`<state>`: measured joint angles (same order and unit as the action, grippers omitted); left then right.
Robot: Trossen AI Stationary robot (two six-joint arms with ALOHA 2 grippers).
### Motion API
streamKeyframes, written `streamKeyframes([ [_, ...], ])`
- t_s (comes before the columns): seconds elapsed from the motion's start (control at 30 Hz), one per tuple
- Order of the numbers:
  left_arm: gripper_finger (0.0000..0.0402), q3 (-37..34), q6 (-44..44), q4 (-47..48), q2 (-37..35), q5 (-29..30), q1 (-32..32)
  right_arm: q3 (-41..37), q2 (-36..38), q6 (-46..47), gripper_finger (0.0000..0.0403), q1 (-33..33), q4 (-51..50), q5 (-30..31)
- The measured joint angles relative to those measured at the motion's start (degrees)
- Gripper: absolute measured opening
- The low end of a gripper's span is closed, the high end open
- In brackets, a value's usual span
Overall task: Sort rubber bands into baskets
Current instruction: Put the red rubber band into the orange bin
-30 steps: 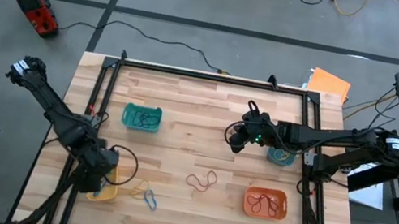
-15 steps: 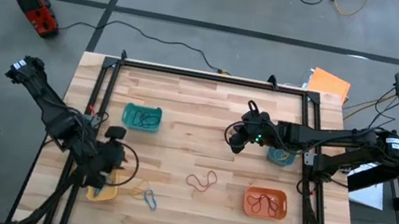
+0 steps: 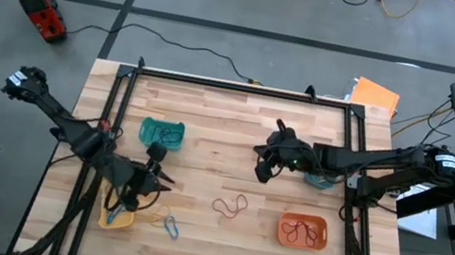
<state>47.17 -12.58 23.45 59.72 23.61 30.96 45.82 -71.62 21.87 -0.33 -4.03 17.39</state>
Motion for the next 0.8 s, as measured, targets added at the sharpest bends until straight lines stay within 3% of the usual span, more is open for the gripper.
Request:
streamKeyframes([
  [0.2,0.0079,-9.39,-3.17,-16.33,-2.54,-7.78,-9.62,2.73,-3.47,-0.21,0.0009,2.67,0.17,-2.8],
  [0.4,0.0079,-16.87,-1.97,-32.83,-3.97,-8.37,-16.38,7.36,-8.64,-4.1,0.0009,5.45,-2.53,-4.13],
  [0.67,0.0079,-18.09,0.6,-34.87,-3.56,-4.85,-17.86,15.69,-16.97,-4.73,0.0009,7.84,-16.22,-4.37],
  [0.8,0.0079,-18.07,0.42,-34.91,-3.37,-4.65,-17.96,19.33,-21.79,-8.18,0.0009,9.39,-19.93,-9.5],
])
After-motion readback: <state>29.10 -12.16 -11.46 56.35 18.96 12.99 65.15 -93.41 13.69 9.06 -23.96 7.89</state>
